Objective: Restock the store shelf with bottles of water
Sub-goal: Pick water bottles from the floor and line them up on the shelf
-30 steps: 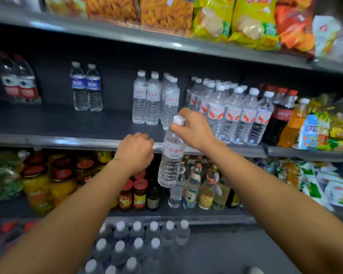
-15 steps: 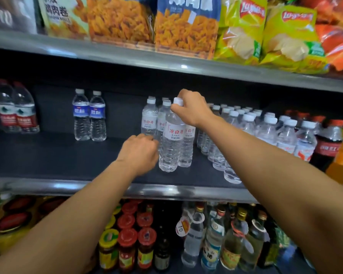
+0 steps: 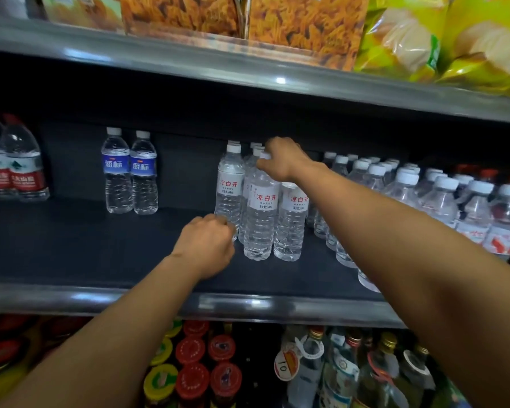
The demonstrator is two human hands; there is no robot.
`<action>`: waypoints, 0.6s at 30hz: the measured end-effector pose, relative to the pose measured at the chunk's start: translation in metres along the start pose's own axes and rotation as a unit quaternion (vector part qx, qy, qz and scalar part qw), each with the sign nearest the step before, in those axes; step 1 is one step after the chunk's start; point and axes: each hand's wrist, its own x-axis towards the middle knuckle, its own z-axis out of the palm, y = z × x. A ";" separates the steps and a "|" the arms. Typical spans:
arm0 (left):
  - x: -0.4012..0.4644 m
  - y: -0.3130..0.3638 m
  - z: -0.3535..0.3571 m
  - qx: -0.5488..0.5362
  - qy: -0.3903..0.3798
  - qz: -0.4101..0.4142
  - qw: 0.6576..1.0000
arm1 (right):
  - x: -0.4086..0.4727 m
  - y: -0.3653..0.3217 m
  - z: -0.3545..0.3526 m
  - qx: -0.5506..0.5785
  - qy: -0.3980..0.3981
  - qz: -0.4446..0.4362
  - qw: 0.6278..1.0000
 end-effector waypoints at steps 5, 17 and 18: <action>0.003 -0.002 0.002 -0.009 -0.002 0.002 1.000 | 0.007 0.004 -0.003 -0.005 -0.028 0.039 0.999; -0.011 0.016 -0.023 0.004 0.000 0.002 1.000 | -0.033 0.004 -0.015 -0.029 0.001 0.028 0.999; -0.013 0.018 -0.028 0.009 0.002 0.002 1.000 | -0.043 0.003 -0.017 -0.043 0.004 0.016 0.999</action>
